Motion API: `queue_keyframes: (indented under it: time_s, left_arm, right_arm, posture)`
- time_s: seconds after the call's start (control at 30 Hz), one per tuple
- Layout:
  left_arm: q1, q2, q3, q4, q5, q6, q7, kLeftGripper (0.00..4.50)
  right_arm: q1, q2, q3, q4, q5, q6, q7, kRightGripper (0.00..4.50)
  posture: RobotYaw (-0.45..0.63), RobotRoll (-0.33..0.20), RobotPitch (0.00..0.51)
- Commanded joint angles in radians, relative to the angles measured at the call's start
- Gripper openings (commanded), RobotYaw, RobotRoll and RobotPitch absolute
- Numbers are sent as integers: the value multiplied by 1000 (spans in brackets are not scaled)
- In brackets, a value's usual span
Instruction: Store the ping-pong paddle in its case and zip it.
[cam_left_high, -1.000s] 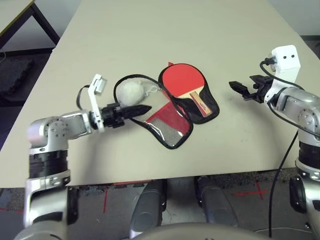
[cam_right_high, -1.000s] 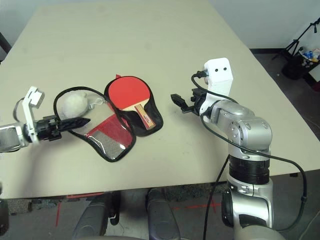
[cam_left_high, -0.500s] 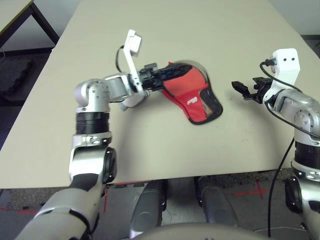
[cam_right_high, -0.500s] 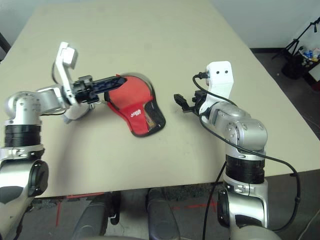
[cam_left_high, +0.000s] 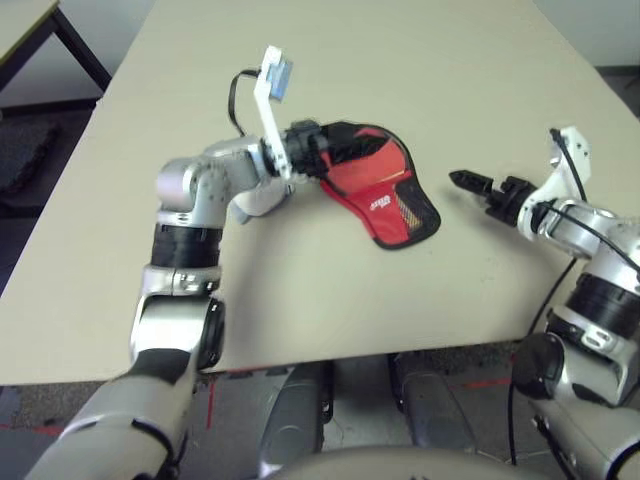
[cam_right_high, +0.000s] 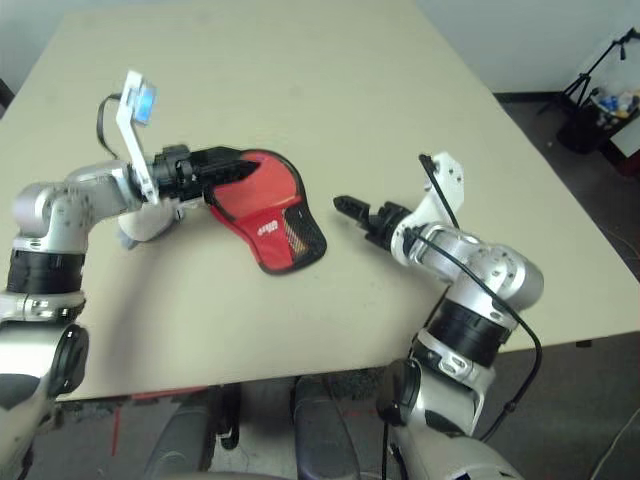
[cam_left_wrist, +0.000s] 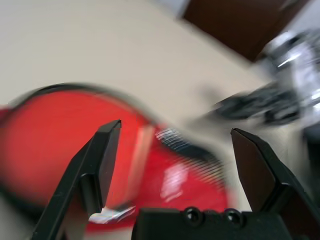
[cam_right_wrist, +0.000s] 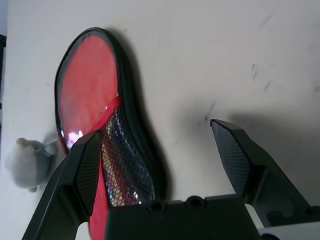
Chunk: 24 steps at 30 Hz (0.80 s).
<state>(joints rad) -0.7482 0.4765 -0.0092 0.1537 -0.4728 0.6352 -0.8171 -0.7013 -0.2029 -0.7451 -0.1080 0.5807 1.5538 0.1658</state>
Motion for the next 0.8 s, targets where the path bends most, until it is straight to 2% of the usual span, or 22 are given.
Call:
queue_keyframes:
  time_s: [0.03,0.17,0.3,0.5,0.8]
  left_arm:
    - [32,12,2,16,84,-144,22,4500]
    - [67,14,22,44,143,-256,64,4500]
    - [95,-19,40,64,163,-324,111,4500]
    - [96,-46,38,68,169,-329,120,4500]
    - [46,-70,54,135,190,-396,168,4500]
  right_arm:
    - [8,-2,-24,14,-6,52,-3,4483]
    - [31,-21,0,36,36,61,7,4483]
    - [79,-63,61,56,104,61,16,4483]
    - [127,-94,104,77,203,61,-5,4483]
    - [148,-89,145,140,297,61,-35,4483]
  posture:
    - [-19,0,183]
    - [-9,0,181]
    - [1,0,185]
    - [-6,0,191]
    - [-10,0,195]
